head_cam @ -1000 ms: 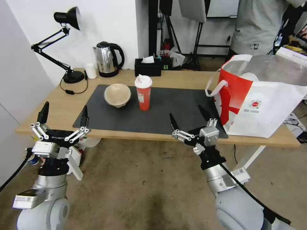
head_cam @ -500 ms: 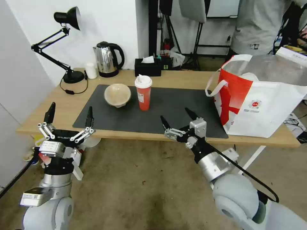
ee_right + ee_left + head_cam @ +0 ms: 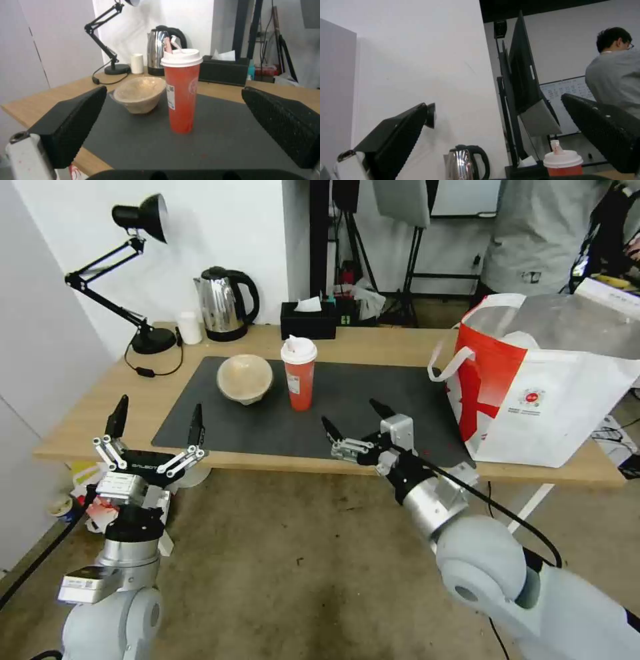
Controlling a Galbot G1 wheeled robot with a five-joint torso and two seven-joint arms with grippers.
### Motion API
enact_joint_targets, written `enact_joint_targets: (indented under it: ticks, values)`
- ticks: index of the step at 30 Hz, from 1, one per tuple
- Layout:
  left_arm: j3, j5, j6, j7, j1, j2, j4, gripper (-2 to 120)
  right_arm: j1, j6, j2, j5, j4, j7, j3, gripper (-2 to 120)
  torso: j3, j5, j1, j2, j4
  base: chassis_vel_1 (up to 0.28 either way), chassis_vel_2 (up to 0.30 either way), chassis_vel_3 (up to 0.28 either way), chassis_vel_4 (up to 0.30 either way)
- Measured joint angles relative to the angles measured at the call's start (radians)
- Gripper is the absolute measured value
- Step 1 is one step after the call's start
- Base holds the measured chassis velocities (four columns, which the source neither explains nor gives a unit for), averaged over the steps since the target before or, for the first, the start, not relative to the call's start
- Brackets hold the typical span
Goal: Pick up the trash from the table and place it into the takeout bag.
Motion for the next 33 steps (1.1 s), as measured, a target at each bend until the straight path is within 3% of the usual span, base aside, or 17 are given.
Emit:
enact_joint_targets:
  ticks: [33]
  values:
    - [-0.005,0.001,-0.003,0.0,0.003,-0.013,0.016,100,0.261,-0.079,0.02,0.155,-0.105,0.003,-0.137,100,0.0,-0.0001,0.0,0.0,-0.0001,0.0,0.0,0.0,0.0]
